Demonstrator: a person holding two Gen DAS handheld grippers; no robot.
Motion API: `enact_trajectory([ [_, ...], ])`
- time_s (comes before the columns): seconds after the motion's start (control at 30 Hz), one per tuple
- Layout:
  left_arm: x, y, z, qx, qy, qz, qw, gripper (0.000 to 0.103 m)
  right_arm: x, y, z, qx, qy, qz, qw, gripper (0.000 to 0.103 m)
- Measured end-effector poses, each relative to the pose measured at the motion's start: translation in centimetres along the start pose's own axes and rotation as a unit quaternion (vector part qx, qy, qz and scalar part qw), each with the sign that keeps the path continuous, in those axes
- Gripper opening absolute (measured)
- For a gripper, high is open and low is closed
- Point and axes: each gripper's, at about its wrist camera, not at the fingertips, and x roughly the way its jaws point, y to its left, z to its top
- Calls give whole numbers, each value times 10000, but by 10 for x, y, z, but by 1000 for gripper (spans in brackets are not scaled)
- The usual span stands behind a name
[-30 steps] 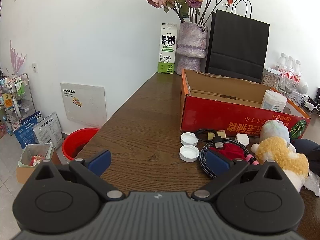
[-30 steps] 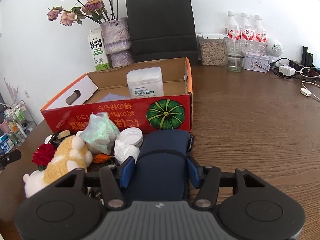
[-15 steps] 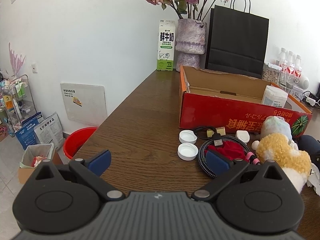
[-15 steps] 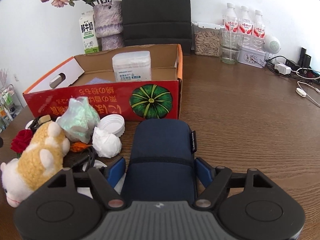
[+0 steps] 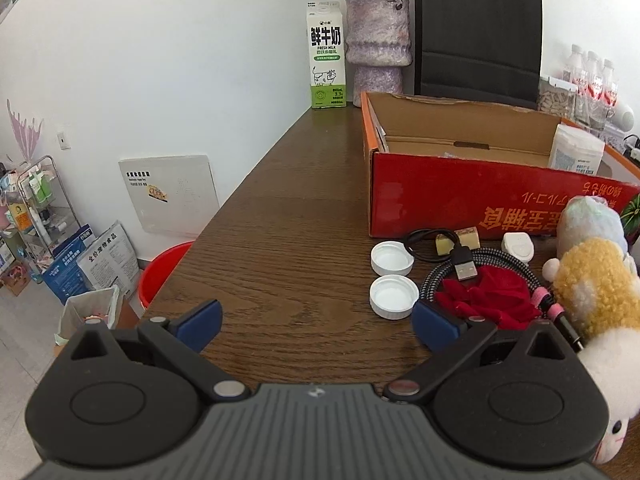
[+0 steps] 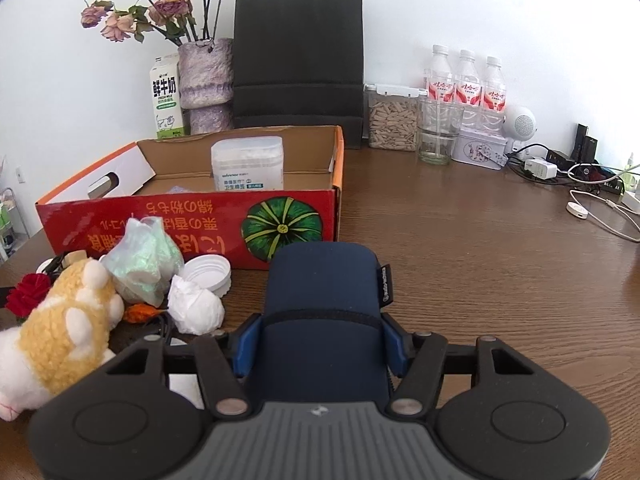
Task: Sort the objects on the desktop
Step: 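Grasp a white bottle cap with the left gripper while the right holds the navy case, then drop the white cap into the box with the left gripper while the right places the navy case inside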
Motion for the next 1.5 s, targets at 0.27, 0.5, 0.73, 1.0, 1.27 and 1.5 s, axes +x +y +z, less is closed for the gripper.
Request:
enact_trajectory([
  [0.27, 10, -3, 4, 208, -19, -163, 9997, 102, 4, -9, -4, 109, 0, -23, 9999, 60],
  [0.5, 18, 3, 9, 288, -31, -467, 9985, 94, 3, -8, -5, 91, -5, 68, 9999, 60],
  [0.73, 18, 2, 8, 333, -35, -537, 9980, 70, 4, -8, -5, 91, 14, 82, 9999, 61],
  [1.0, 10, 1, 4, 172, -77, -650, 9977, 29, 4, -5, -6, 22, 32, 73, 10000, 61],
  [1.27, -5, 11, 6, -134, -360, -515, 9979, 29, 2, -5, -6, 41, -5, 76, 10000, 60],
  [1.5, -20, 15, 16, -280, -621, -520, 9963, 29, -9, -6, -5, 49, -145, 178, 9997, 60],
])
